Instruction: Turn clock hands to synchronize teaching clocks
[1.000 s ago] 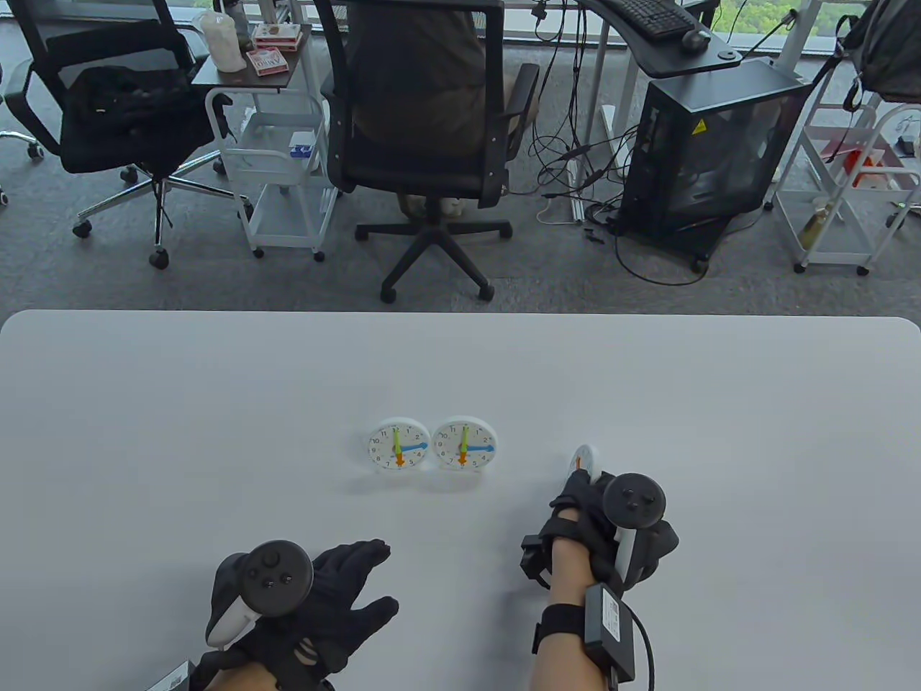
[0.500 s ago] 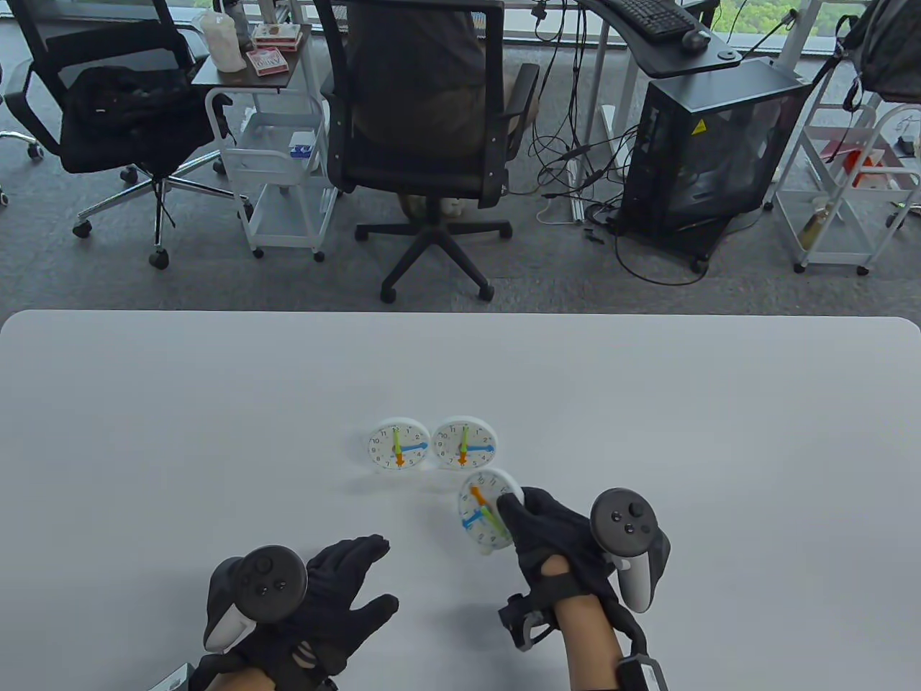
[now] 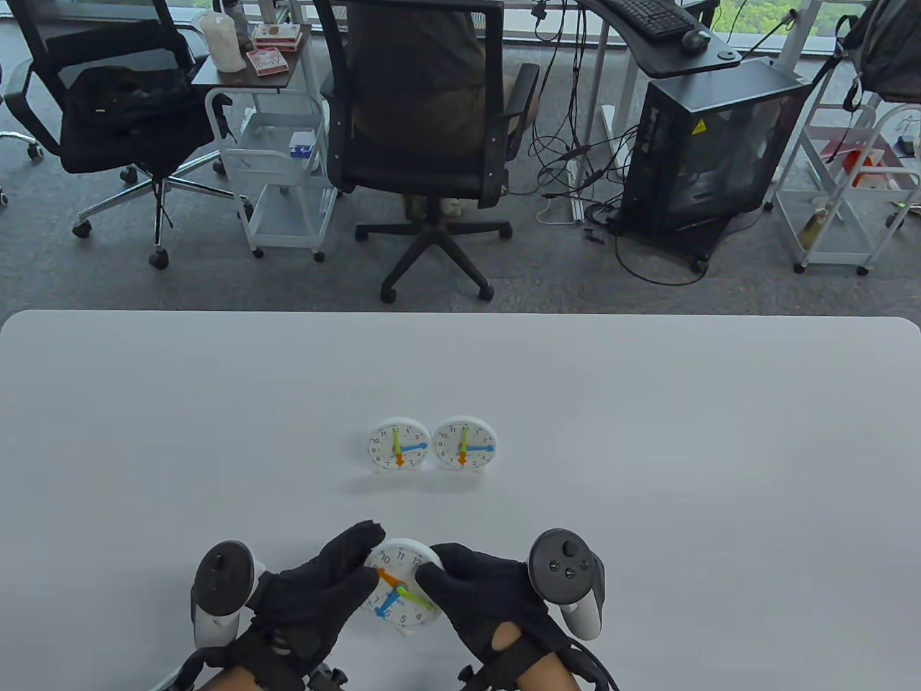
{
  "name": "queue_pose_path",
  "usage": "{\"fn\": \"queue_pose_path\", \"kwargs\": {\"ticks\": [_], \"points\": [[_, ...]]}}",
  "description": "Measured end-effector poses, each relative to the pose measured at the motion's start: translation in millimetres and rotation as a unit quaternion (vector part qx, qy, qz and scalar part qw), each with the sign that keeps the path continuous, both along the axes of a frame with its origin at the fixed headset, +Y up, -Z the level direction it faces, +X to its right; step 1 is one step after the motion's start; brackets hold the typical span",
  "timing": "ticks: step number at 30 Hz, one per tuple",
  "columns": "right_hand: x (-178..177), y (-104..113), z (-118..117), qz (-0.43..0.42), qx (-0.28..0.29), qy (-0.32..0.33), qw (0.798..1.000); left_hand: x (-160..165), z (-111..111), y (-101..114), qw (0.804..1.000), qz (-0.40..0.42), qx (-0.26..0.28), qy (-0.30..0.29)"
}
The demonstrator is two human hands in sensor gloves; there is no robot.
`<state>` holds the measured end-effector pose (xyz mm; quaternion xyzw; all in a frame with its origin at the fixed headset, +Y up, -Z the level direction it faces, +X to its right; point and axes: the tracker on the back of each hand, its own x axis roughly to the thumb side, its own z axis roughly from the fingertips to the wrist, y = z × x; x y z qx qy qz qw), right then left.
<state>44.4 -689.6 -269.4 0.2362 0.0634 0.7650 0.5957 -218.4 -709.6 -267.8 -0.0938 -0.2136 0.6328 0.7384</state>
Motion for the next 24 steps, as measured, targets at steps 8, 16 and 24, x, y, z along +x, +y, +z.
{"fn": "queue_pose_path", "kwargs": {"ticks": [8, 16, 24], "points": [[-2.9, -2.6, 1.8, 0.013, 0.008, -0.006, 1.000, 0.1, -5.2, -9.5, 0.999, 0.018, -0.047, -0.010], [-0.5, 1.3, 5.5, -0.006, 0.035, -0.038, 0.999, -16.8, -10.2, -9.9, 0.992, 0.089, -0.061, 0.073], [-9.0, -0.2, 7.0, 0.014, 0.041, -0.043, 0.998, -19.4, -8.5, -9.3, 0.986, 0.115, -0.073, 0.094]]}}
